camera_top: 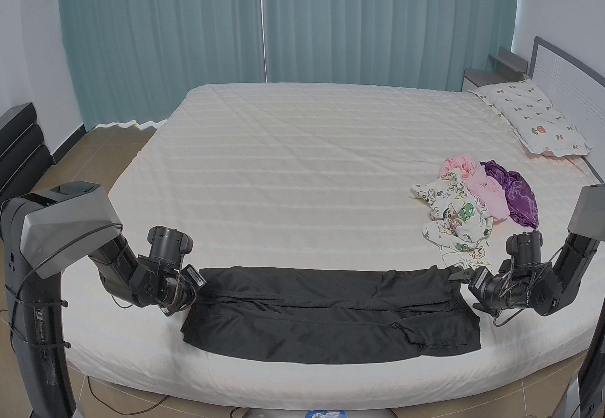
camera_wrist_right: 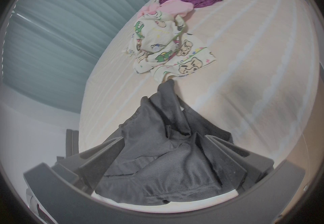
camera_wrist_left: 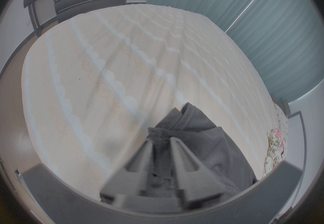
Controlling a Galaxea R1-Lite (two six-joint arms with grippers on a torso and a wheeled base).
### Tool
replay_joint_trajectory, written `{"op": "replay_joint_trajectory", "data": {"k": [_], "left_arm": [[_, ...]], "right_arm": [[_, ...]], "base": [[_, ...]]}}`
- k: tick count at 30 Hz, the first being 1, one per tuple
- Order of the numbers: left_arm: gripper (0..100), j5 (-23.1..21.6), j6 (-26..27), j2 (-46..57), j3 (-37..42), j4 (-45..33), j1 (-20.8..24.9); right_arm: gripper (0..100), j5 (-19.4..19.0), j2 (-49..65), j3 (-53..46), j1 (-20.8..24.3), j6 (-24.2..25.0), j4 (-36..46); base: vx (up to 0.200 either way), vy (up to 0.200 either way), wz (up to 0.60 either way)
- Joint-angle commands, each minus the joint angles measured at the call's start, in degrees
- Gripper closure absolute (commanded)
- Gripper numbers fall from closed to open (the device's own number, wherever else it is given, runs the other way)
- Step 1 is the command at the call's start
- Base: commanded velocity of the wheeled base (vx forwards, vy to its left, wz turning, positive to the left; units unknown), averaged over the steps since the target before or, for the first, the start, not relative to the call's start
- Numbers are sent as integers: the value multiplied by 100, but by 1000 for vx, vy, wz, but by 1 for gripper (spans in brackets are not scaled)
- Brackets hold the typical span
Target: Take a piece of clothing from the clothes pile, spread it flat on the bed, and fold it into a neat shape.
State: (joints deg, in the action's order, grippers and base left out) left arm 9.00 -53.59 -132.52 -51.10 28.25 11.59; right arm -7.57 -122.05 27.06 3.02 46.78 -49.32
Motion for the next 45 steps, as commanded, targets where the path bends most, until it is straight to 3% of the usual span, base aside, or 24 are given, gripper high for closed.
{"op": "replay_joint_trajectory", "data": {"k": [1,5,13,15,24,34,35,45], "left_arm": [[100,85,-310,-98,-225,14,18],[100,93,-380,-28,-198,14,18],[100,93,-512,148,-163,155,18],[100,93,-503,209,-128,252,18],[100,93,-512,341,-66,269,1],[100,93,-521,350,-58,269,-17],[100,93,-521,350,-49,269,-17],[100,93,-521,341,-58,269,-17]], "right_arm": [[0,423,6,-131,339,385,-7],[0,581,-56,-122,664,789,10],[0,994,-231,106,990,956,28],[0,1047,-310,273,1130,1273,37],[0,1082,-574,713,1245,1325,300],[0,1557,-996,1293,1324,1334,547],[100,1592,-996,1293,1324,1334,538],[100,1803,-811,1222,1315,1343,538]], "base": [[0,0,0],[0,0,0],[0,0,0],[0,0,0],[0,0,0],[0,0,0],[0,0,0],[0,0,0]]}}
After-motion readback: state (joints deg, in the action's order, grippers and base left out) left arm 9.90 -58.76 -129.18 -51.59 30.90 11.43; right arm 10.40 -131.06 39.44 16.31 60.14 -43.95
